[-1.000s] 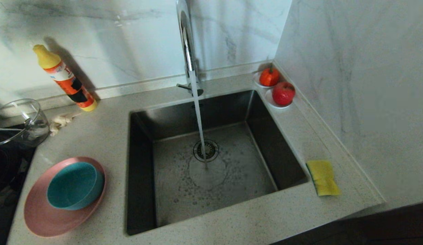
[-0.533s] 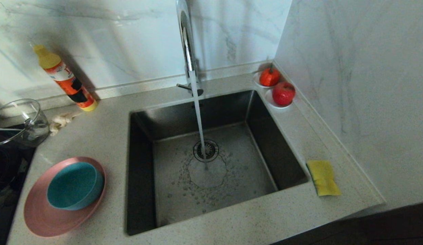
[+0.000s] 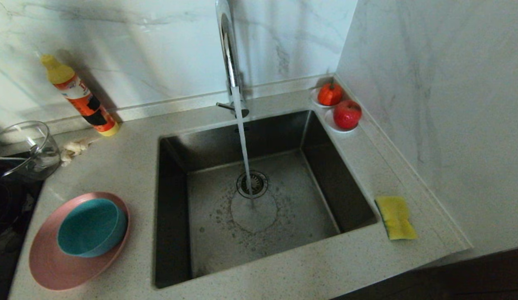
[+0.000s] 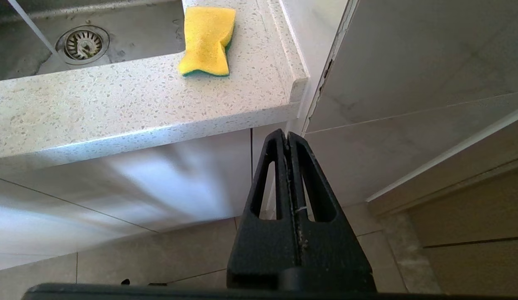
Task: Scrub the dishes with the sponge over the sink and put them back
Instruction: Place the chopsticks on the glass basin
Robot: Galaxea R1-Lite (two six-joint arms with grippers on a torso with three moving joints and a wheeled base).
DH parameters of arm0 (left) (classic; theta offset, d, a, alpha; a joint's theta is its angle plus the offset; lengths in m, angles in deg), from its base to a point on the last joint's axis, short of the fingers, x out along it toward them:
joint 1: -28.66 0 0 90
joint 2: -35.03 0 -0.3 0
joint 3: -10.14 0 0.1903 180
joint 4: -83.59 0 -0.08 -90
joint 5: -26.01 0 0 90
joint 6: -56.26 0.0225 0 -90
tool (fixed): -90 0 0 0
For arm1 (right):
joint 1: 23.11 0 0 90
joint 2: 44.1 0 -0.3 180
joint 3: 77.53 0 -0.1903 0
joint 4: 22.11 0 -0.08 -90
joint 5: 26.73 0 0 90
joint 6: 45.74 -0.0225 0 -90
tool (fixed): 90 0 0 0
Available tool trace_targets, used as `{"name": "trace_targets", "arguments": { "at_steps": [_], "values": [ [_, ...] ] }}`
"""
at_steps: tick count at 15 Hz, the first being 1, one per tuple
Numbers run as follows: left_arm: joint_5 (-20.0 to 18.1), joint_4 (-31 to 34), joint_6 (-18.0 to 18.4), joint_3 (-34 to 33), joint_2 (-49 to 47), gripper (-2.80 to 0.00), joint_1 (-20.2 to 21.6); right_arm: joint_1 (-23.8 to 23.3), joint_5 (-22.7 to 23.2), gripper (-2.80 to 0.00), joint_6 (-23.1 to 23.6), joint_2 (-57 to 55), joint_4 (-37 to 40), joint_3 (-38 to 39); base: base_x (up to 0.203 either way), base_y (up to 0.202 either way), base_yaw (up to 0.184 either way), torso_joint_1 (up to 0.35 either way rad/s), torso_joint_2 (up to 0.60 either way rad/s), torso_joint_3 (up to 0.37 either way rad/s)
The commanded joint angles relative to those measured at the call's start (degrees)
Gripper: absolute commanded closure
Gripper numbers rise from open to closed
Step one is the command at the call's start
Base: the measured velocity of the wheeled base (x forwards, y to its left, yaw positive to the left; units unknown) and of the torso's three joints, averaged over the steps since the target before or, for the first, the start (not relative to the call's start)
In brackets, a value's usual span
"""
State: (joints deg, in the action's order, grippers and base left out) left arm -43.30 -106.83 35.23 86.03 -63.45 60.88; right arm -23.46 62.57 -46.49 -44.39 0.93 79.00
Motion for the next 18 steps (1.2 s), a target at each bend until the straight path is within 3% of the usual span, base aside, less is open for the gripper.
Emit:
{"name": "trace_targets", "arguments": {
  "at_steps": [1, 10, 18],
  "values": [
    [0.11, -0.13, -0.24, 0.12, -0.70, 0.00, -0.05, 0.00, 0.00, 0.00, -0.03, -0.06, -0.03, 0.01, 0.000, 0.000, 0.000, 0.000, 0.00, 0.000],
    [-0.73, 0.34, -1.21, 4.25, 0.04, 0.00, -0.23, 0.00, 0.00, 0.00, -0.05, -0.06, -0.03, 0.01, 0.000, 0.000, 0.000, 0.000, 0.00, 0.000],
    [-5.61, 0.57, -1.38, 11.24, -2.77, 0.00, -1.90, 0.00, 0.00, 0.00, -0.05, 0.00, -0.03, 0.01, 0.000, 0.000, 0.000, 0.000, 0.00, 0.000]
  ]
}}
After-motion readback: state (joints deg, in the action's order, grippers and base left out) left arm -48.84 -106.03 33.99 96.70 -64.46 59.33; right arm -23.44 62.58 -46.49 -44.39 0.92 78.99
